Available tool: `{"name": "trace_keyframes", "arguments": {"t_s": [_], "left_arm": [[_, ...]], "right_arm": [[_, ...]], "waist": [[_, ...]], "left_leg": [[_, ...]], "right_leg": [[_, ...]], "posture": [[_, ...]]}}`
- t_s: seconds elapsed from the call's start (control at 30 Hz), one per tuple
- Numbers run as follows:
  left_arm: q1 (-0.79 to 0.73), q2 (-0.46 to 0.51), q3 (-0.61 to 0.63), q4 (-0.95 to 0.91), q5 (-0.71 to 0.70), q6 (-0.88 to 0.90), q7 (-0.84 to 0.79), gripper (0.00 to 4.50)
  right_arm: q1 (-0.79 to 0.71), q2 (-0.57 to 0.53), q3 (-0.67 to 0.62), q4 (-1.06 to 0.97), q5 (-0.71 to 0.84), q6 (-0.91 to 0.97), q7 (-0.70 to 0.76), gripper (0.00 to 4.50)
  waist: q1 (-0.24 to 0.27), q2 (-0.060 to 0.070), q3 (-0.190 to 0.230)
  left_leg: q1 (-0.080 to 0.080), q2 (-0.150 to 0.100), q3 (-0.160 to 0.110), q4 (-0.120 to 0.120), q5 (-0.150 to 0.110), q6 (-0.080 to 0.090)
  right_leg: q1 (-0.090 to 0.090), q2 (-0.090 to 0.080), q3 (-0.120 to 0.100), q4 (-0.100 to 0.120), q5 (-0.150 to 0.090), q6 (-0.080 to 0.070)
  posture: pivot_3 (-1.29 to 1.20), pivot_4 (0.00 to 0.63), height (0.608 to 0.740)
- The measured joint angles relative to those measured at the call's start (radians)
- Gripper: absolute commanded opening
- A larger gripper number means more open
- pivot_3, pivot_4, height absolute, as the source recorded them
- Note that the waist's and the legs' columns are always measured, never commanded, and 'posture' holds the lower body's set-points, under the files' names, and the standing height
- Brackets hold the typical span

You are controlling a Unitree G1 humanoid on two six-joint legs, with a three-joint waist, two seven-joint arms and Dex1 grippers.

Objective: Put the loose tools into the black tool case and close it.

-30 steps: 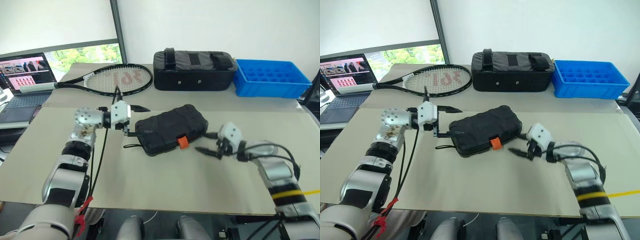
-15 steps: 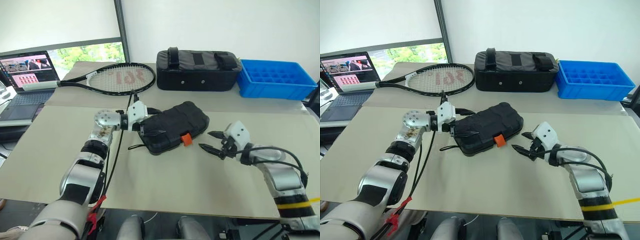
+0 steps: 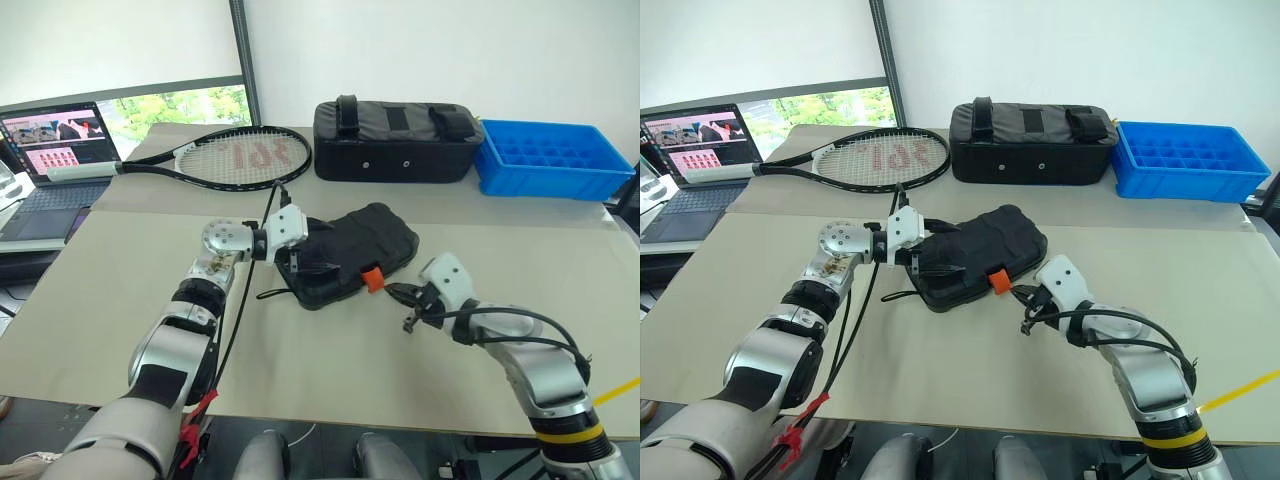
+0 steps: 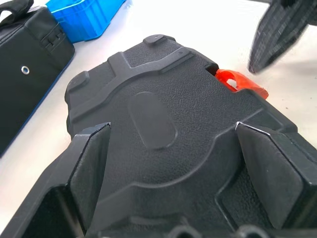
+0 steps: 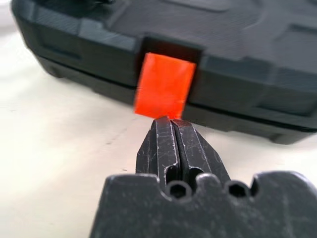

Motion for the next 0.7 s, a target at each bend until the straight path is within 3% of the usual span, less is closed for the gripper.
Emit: {"name": "trace_keyframes", "arguments": {"t_s": [0.7], "left_arm": [[0.000, -0.006, 0.000, -0.002, 0.002, 0.000, 0.001, 4.28]], "right_arm": [[-0.119, 0.047, 0.077, 0.172, -0.047, -0.018, -0.009, 0.02]], "waist": [[-0.012, 0.000, 0.000]], "left_leg": [[0.001, 0.000, -0.001, 0.000, 0.000, 0.000]], "right_leg": [[0.000, 0.000, 0.000, 0.001, -0.001, 0.002]], "posture": [[0.00, 0.150, 0.708]]}}
